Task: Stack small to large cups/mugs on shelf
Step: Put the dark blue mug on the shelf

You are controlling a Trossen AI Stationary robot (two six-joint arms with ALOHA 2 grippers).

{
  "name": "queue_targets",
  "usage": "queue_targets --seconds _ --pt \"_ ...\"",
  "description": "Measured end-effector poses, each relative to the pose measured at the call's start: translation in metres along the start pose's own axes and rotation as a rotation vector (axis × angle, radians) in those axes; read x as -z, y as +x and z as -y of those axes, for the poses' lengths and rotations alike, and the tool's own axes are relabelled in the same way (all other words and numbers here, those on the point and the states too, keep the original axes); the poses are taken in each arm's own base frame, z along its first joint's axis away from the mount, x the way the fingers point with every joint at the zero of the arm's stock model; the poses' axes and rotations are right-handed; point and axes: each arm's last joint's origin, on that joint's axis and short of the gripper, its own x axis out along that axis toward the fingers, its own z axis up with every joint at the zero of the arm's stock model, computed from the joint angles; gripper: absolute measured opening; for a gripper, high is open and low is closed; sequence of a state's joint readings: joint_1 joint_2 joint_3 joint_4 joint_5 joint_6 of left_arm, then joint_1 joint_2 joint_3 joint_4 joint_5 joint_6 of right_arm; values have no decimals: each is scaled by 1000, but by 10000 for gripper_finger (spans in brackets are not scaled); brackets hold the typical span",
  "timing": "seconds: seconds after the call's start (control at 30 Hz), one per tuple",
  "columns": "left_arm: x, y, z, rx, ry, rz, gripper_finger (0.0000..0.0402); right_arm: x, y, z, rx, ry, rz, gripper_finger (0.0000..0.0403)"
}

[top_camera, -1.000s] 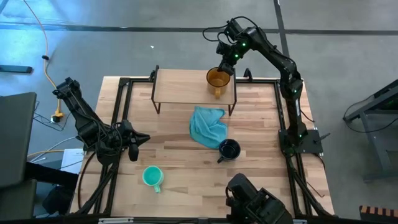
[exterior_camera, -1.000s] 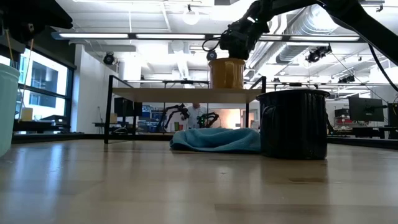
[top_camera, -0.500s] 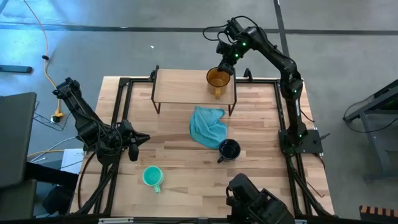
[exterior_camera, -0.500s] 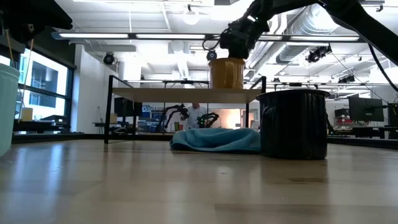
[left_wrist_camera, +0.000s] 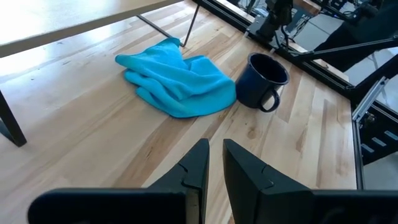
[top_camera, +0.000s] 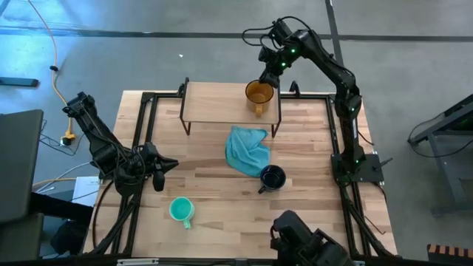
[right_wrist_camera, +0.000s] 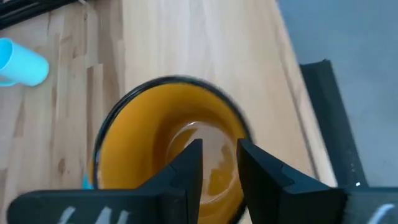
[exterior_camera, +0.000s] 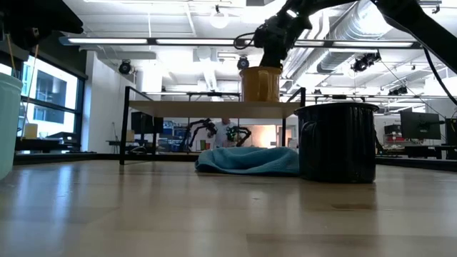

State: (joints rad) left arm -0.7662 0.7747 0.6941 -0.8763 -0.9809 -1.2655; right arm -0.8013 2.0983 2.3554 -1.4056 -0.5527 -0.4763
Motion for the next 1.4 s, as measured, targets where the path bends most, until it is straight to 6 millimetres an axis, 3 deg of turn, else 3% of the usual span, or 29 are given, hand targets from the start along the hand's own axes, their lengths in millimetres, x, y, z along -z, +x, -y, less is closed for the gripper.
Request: queue_targets --seconds 0.27,0.63,0.97,1.17,1.4 --pt "2 3 4 -12 4 31 37 -4 3 -20 -59 -45 -15 91" --pt "12 13 21 -13 1 45 37 -10 -28 -60 -52 -107 52 91" --pt "25 29 52 7 13 136 37 -9 -45 -125 -186 -169 40 89" --pt "28 48 74 51 34 145 37 -13 -38 -164 -325 -200 31 89" --pt "15 83 86 170 94 67 37 -16 -24 -203 -402 -292 3 89"
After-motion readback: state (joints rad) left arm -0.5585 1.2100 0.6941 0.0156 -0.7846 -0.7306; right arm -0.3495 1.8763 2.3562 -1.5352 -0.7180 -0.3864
